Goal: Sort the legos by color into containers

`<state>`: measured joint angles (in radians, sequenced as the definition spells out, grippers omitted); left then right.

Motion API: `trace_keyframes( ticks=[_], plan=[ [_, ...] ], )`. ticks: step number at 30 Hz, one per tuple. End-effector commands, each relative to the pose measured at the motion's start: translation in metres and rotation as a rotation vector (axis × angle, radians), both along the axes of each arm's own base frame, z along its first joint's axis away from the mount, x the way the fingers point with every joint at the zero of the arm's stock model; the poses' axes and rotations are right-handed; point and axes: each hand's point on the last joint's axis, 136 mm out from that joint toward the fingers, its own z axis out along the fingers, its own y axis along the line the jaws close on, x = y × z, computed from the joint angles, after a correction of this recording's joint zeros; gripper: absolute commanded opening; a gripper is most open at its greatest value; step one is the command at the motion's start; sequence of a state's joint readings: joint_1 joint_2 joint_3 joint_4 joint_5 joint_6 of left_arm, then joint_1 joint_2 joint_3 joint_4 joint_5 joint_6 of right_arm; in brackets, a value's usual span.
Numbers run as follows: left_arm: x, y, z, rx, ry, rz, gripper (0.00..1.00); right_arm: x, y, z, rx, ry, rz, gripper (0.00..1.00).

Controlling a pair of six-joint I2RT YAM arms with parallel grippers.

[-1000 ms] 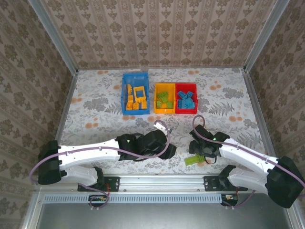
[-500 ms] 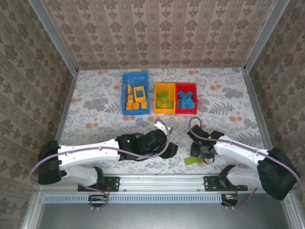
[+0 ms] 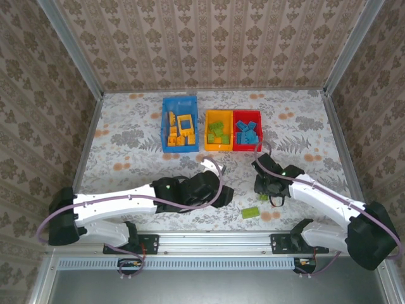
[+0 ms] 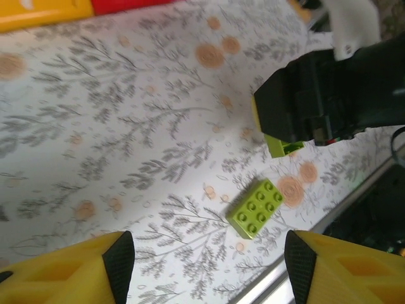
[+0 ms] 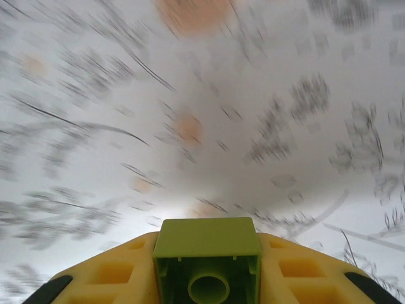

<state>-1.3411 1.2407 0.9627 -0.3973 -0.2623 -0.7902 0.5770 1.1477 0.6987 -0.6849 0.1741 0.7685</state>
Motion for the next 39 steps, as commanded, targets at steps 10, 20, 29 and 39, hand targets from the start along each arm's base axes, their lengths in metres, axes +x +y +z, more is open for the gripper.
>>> trace_keyframes(
  ticks=[10,20,29,39],
  plan=[
    [0.071,0.082,0.079,-0.091,-0.088,0.303,0.72,0.140,0.099,0.105,0.163,-0.383,0.138,0.21],
    [0.097,0.077,0.064,-0.062,-0.054,0.331,0.72,0.224,0.135,0.080,0.029,-0.353,0.129,0.19],
    [0.091,0.073,0.053,-0.067,-0.015,0.312,0.71,0.251,0.144,0.036,-0.012,-0.276,0.137,0.29],
    [0.083,0.068,0.047,-0.053,-0.009,0.279,0.71,0.251,0.151,0.071,0.014,-0.306,0.178,0.61]
  ],
)
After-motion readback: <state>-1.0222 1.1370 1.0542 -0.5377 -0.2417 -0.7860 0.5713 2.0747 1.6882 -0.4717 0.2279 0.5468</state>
